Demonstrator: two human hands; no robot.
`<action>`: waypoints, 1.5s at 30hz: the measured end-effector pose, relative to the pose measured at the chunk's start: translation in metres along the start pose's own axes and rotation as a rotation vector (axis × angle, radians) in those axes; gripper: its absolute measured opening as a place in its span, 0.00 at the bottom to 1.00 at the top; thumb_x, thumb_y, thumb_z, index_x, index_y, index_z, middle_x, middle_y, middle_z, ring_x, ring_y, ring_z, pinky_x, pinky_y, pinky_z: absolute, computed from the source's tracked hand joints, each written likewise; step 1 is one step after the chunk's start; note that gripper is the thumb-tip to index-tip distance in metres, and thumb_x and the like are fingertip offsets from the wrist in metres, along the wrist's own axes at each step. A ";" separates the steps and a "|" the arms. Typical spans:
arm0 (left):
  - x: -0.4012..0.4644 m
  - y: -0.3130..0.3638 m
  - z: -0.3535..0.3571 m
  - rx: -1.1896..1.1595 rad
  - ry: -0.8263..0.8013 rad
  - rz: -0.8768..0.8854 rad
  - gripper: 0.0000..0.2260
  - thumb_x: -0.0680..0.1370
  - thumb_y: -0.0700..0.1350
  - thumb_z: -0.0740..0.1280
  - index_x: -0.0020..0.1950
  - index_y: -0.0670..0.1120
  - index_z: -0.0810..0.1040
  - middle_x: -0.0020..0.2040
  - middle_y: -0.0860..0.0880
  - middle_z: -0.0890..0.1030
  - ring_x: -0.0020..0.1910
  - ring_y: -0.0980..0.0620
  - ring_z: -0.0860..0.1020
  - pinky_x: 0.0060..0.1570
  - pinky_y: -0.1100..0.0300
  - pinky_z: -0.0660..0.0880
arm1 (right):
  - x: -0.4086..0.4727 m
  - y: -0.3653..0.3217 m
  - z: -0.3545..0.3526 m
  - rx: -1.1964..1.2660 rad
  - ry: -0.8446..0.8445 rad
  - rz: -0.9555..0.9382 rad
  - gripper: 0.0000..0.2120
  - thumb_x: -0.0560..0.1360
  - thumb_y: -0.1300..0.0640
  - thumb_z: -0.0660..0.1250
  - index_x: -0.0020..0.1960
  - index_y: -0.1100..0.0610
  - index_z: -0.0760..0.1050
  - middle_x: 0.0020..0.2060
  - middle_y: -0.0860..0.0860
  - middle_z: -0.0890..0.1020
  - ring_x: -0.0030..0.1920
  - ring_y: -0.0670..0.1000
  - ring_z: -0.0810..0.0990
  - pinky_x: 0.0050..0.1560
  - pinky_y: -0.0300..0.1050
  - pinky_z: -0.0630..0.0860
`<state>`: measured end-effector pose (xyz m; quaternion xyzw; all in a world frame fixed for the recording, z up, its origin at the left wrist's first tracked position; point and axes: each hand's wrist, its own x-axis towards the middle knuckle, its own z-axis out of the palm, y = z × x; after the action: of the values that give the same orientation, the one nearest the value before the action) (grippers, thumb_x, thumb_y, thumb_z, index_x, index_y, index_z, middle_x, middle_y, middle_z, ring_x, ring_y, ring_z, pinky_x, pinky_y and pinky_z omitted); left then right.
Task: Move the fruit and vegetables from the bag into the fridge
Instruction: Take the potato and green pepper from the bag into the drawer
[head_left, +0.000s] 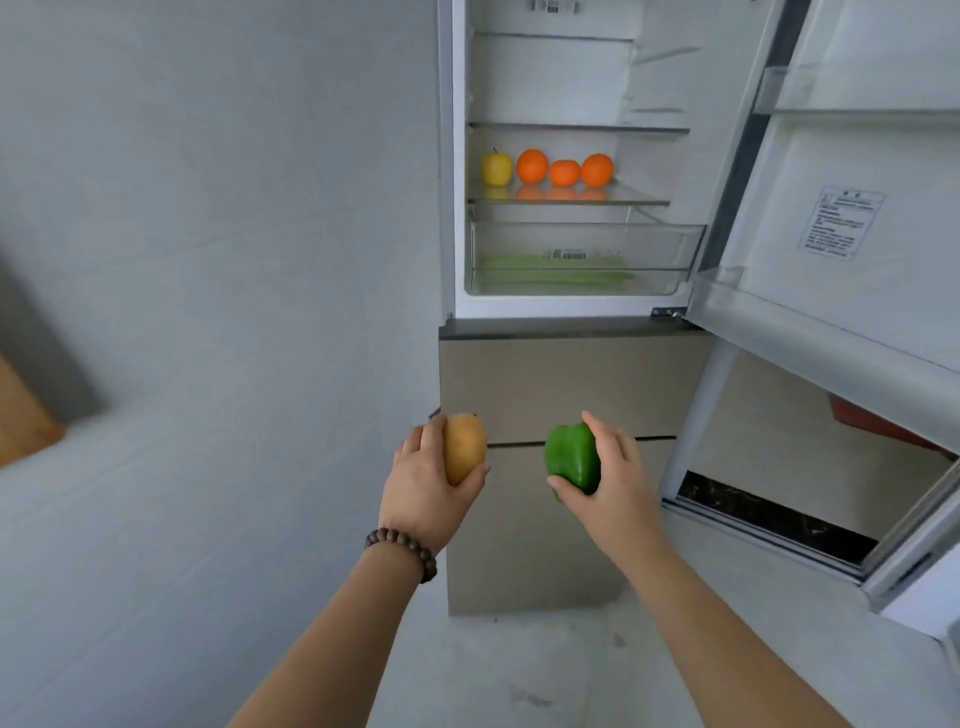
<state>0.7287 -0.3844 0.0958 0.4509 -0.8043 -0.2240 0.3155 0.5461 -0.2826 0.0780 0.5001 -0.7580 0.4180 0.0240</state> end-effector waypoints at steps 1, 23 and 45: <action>0.017 0.003 0.003 -0.009 0.005 0.013 0.32 0.74 0.57 0.67 0.73 0.49 0.60 0.68 0.49 0.67 0.64 0.47 0.70 0.58 0.52 0.74 | 0.017 0.001 0.000 -0.004 0.019 -0.010 0.37 0.67 0.51 0.74 0.72 0.51 0.61 0.64 0.52 0.69 0.61 0.51 0.70 0.56 0.39 0.67; 0.404 0.132 0.021 0.112 0.301 0.412 0.32 0.70 0.56 0.72 0.70 0.48 0.67 0.63 0.46 0.75 0.62 0.44 0.69 0.59 0.57 0.65 | 0.446 0.062 -0.054 0.097 0.248 -0.329 0.35 0.66 0.52 0.74 0.69 0.51 0.64 0.65 0.52 0.70 0.63 0.51 0.70 0.60 0.40 0.66; 0.566 0.114 0.121 0.487 -0.629 0.279 0.24 0.76 0.55 0.66 0.66 0.44 0.67 0.62 0.47 0.74 0.57 0.48 0.74 0.58 0.53 0.72 | 0.572 0.147 -0.012 -0.247 -0.625 -0.043 0.39 0.64 0.53 0.77 0.71 0.52 0.62 0.63 0.51 0.72 0.59 0.52 0.74 0.62 0.48 0.72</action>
<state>0.3529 -0.8095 0.2570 0.3085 -0.9443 -0.1094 -0.0339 0.1421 -0.6745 0.2559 0.6134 -0.7628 0.1489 -0.1404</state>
